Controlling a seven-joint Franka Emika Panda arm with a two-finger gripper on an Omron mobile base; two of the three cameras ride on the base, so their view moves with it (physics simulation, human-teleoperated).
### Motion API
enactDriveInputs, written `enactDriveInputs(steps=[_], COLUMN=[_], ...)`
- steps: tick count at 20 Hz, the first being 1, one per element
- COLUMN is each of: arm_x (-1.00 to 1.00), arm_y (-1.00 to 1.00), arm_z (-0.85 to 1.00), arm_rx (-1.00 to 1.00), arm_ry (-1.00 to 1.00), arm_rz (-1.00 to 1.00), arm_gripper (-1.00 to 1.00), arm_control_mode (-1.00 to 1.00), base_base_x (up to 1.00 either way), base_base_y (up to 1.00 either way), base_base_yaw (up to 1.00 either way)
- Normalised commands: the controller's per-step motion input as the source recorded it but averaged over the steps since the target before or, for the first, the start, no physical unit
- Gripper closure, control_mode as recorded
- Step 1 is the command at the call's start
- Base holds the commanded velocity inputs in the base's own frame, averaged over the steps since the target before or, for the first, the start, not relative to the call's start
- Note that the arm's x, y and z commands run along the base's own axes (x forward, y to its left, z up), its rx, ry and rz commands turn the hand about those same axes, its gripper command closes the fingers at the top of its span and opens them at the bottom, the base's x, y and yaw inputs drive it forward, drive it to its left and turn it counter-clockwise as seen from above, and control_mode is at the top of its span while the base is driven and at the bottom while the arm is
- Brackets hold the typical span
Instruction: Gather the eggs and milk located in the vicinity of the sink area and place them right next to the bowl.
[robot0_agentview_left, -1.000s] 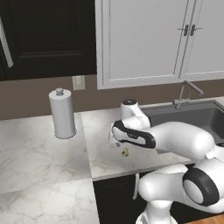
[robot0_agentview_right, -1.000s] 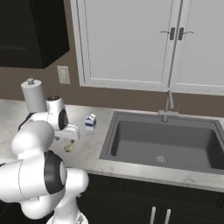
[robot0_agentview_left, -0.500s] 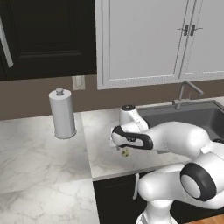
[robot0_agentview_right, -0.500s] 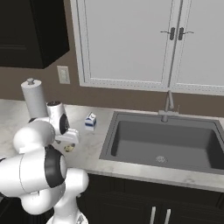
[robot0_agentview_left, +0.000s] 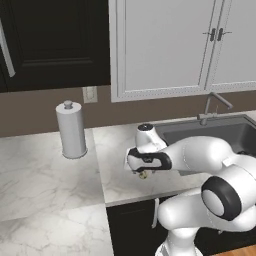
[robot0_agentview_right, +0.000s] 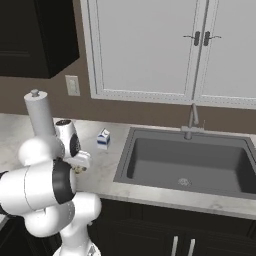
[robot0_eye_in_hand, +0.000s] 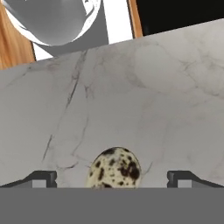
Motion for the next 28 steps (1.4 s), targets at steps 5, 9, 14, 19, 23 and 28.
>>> enactDriveInputs(steps=[5,9,14,19,23,28], arm_x=[0.06,0.07,0.01,0.00,0.00,0.00], arm_y=[0.00,0.01,0.00,0.00,0.00,0.00], arm_z=[-0.14,-0.05,-0.07,-0.16,-0.03,0.00], arm_rx=[0.00,0.00,0.00,0.00,0.00,0.00], arm_ry=[0.00,0.00,0.00,0.00,0.00,0.00], arm_rz=[-0.05,-0.05,-0.05,-0.05,-0.01,0.00], arm_gripper=[-1.00,-1.00,-1.00,-1.00,-1.00,1.00], arm_control_mode=[-1.00,-1.00,-1.00,-1.00,-1.00,-1.00], base_base_x=[0.00,0.00,0.00,0.00,0.00,0.00], base_base_y=[0.00,0.00,0.00,0.00,0.00,0.00], base_base_yaw=[0.00,0.00,0.00,0.00,0.00,0.00])
